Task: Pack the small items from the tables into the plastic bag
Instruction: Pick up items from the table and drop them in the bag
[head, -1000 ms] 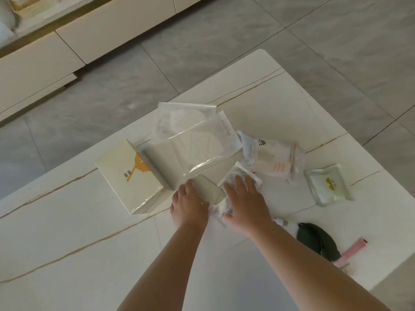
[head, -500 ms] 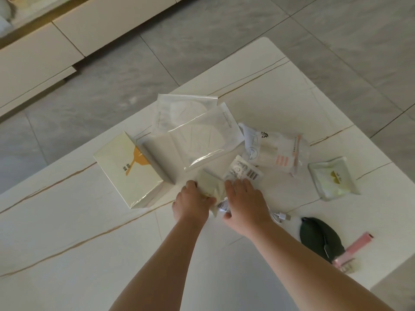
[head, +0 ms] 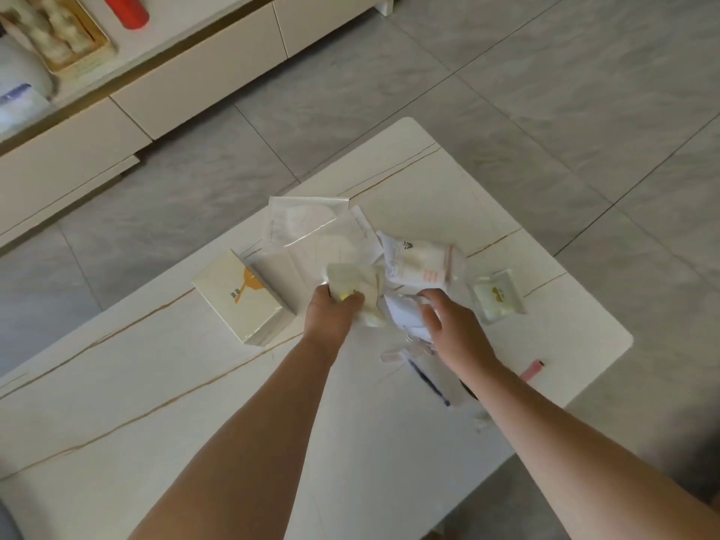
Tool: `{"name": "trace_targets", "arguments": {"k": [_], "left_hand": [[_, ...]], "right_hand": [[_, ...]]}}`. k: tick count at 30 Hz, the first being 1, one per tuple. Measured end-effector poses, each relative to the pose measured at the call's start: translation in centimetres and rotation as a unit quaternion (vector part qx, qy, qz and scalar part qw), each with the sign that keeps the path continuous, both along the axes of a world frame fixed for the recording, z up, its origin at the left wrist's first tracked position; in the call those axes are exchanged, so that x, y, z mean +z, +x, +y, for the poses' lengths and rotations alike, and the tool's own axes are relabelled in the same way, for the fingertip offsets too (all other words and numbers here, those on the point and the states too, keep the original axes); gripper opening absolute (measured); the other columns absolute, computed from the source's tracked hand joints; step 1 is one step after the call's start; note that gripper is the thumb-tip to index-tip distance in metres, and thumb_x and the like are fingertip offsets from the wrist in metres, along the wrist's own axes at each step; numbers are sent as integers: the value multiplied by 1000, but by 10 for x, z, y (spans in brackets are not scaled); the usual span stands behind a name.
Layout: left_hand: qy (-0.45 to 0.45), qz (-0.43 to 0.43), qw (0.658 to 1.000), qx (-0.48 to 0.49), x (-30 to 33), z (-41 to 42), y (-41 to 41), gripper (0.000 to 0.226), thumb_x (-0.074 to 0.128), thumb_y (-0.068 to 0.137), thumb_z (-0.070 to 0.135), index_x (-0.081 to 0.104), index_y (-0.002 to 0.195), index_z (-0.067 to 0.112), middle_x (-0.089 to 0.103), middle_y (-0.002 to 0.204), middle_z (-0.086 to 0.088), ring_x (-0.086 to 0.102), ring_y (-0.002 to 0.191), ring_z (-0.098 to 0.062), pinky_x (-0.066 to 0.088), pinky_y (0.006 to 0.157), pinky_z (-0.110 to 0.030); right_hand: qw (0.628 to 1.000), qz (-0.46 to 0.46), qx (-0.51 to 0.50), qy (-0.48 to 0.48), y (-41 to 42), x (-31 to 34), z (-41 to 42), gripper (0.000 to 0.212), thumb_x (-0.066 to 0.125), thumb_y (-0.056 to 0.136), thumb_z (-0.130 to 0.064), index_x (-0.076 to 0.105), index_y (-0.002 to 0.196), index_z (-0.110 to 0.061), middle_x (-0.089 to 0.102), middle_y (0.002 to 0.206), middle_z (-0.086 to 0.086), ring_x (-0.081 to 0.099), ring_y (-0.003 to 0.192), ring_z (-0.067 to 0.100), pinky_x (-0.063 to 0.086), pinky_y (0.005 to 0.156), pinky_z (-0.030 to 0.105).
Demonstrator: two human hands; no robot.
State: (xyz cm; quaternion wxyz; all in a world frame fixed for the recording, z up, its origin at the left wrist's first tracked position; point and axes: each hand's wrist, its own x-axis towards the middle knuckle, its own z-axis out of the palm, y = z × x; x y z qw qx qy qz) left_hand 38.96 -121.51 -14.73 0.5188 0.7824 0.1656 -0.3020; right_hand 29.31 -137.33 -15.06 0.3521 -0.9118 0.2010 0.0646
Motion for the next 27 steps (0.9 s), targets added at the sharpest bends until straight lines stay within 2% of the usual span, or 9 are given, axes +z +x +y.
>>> {"name": "trace_targets", "arguments": {"k": [4,6,9,14,17,19,22,25,27], "left_hand": [[-28,-7,999,-17,53,-16,-21,15,60,84,16,55,76,27,62,79,6,58,76,-15,46,67,-28],[-36,-3,998,-46,79,-25,-38,6,60,84,13,60,84,19,66,85,-2,60,80,-21,49,76,-33],[-34,2,994,-100,118,-40,-67,27,68,81,18,61,104,6,68,100,-13,64,92,-29,52,86,-42],[-46,-7,983,-176,176,-68,-119,33,76,77,26,54,101,19,61,97,-1,60,87,-18,55,78,-33],[-47,2,970,-238,201,-87,-150,49,73,80,30,49,121,18,56,116,-4,58,106,-26,56,86,-40],[-52,2,958,-281,216,-99,-171,55,69,83,28,45,131,15,52,127,-6,54,114,-29,57,85,-38],[-72,11,944,-322,237,-116,-205,53,64,88,25,42,135,12,49,133,-9,52,110,-25,56,87,-38],[-95,16,929,-356,260,-133,-239,55,61,90,20,38,139,10,45,135,-8,50,103,-21,55,70,-27],[-106,15,918,-382,275,-145,-262,52,60,91,17,40,138,8,48,126,-6,51,100,-21,53,70,-27]], "right_hand": [[985,-13,-141,99,-31,52,-21,30,38,100,-28,52,122,-13,64,112,5,69,86,27,43,51,13],[972,-11,-207,111,-52,80,-32,29,35,101,-28,52,118,-13,63,102,3,71,72,26,45,46,18],[947,-22,-295,124,-91,120,-49,27,37,100,-27,53,113,-11,57,87,-2,65,66,21,53,51,29],[909,-50,-395,120,-163,180,-68,25,40,98,-23,56,109,-7,57,88,0,57,78,19,54,53,30],[891,-69,-440,89,-212,207,-73,21,44,98,-24,58,106,-10,59,91,4,57,77,22,58,57,35],[872,-85,-476,81,-242,223,-74,19,45,98,-24,58,104,-12,58,86,2,57,74,21,56,52,32],[835,-99,-533,100,-283,247,-75,16,45,97,-23,58,102,-14,57,85,3,55,75,19,52,49,29],[815,-110,-561,95,-320,269,-77,20,43,98,-23,58,104,-10,59,93,9,56,81,23,55,55,34],[805,-118,-576,79,-343,281,-79,23,42,98,-22,58,106,-8,59,94,11,56,81,25,56,59,38]]}}
